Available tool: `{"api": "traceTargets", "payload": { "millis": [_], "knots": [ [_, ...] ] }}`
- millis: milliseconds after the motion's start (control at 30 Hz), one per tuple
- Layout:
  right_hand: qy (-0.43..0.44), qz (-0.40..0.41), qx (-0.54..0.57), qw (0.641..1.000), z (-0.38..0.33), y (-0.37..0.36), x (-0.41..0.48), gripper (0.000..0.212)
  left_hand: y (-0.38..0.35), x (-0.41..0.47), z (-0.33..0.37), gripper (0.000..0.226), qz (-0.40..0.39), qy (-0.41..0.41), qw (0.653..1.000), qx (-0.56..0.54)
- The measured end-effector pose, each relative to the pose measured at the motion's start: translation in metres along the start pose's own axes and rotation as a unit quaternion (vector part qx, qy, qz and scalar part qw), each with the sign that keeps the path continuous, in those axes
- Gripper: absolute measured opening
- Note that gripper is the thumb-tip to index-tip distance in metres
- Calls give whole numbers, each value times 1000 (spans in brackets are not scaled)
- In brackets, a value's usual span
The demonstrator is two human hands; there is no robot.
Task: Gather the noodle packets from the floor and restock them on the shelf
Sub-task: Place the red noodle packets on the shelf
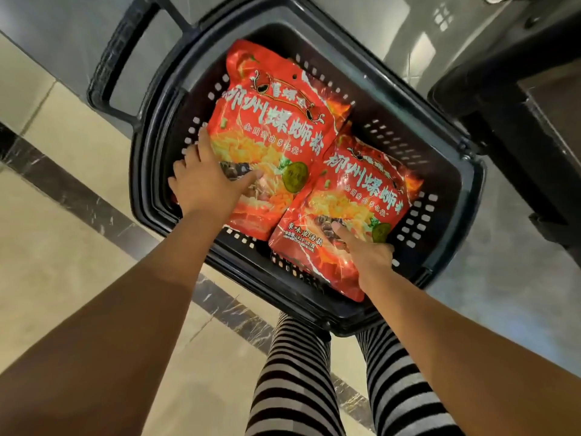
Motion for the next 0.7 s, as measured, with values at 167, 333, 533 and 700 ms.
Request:
{"api": "traceTargets", "payload": {
  "millis": [167,333,533,700],
  "knots": [
    [-11,8,42,999,-16,5,-11,89,14,14,5,106,-54,2,995,-87],
    [19,-14,48,999,-34,18,-23,66,7,-2,10,96,-148,73,945,-283],
    [61,-39,59,996,-52,44,-57,56,32,-42,26,53,-157,89,918,-352],
    [102,-63,77,990,-59,83,-113,46,87,-85,42,26,-131,48,923,-359]
  ]
}}
Point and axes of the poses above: each hand's wrist, its own x-axis towards the middle knuckle, its own y-axis out of the back of the hand, z = x × y, the point moved 4 cm from there along x, towards the middle knuckle, and after that the axes turned 3 degrees about x, right-handed, at the moved point
